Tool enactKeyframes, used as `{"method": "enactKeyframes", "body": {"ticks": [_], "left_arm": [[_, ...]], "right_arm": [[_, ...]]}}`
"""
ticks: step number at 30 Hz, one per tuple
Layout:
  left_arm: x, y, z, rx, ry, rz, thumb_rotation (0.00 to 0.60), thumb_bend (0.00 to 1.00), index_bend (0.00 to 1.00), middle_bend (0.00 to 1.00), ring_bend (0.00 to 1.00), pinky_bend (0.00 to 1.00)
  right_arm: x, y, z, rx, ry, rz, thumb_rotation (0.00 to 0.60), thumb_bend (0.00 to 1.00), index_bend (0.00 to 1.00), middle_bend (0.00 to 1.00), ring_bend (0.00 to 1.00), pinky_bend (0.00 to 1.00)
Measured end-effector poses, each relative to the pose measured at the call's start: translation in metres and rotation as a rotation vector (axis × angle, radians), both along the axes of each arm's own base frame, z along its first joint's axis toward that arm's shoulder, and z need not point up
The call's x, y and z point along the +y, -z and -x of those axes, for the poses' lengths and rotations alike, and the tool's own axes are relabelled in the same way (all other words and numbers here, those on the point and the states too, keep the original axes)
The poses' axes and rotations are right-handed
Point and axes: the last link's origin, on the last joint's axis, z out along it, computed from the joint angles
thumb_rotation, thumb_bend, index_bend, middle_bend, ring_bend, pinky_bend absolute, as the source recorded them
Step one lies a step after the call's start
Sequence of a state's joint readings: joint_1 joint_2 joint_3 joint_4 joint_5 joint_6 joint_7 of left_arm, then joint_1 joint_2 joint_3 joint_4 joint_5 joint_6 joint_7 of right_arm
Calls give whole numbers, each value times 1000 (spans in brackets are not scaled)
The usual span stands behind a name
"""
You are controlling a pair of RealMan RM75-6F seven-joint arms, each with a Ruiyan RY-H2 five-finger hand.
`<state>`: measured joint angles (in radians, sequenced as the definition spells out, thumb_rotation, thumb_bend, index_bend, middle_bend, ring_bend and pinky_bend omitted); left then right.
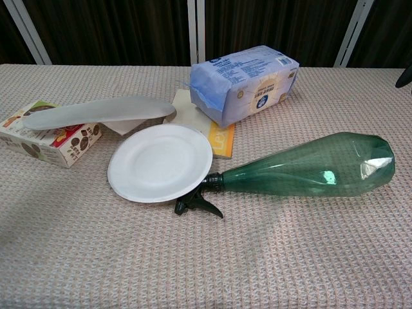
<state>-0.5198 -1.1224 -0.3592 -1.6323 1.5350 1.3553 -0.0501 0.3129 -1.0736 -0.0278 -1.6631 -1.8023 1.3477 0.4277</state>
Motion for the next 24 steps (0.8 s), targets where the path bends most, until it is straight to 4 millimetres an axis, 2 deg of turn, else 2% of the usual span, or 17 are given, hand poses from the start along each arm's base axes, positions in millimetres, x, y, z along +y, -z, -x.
{"method": "enactKeyframes", "body": {"ticks": [4, 10, 13, 15, 18, 21, 24], "left_arm": [[4, 2, 6, 12, -27, 11, 600, 227, 109, 74, 97, 262], [3, 10, 25, -7, -83, 58, 600, 221, 135, 75, 97, 262], [-3, 18, 38, -37, -115, 103, 600, 189, 193, 147, 138, 284], [-8, 26, 48, -72, -135, 139, 600, 161, 249, 233, 197, 350], [-16, 44, 58, -152, -153, 208, 600, 119, 338, 362, 312, 553], [-26, 66, 66, -255, -158, 303, 600, 26, 443, 504, 447, 737], [-39, 98, 71, -351, -155, 432, 599, 0, 622, 748, 681, 894]], "right_arm": [[1, -3, 3, -21, 22, -7, 600, 139, 420, 263, 120, 188], [8, -17, 18, -36, 91, -10, 600, 145, 420, 260, 121, 188], [15, -27, 28, -59, 134, -10, 600, 148, 420, 260, 121, 188], [21, -36, 34, -87, 161, -5, 600, 148, 420, 260, 121, 188], [31, -50, 43, -132, 195, 16, 600, 148, 420, 261, 121, 188], [42, -62, 50, -162, 216, 40, 600, 149, 420, 261, 121, 188], [48, -66, 51, -175, 220, 38, 600, 149, 420, 261, 120, 188]]}}
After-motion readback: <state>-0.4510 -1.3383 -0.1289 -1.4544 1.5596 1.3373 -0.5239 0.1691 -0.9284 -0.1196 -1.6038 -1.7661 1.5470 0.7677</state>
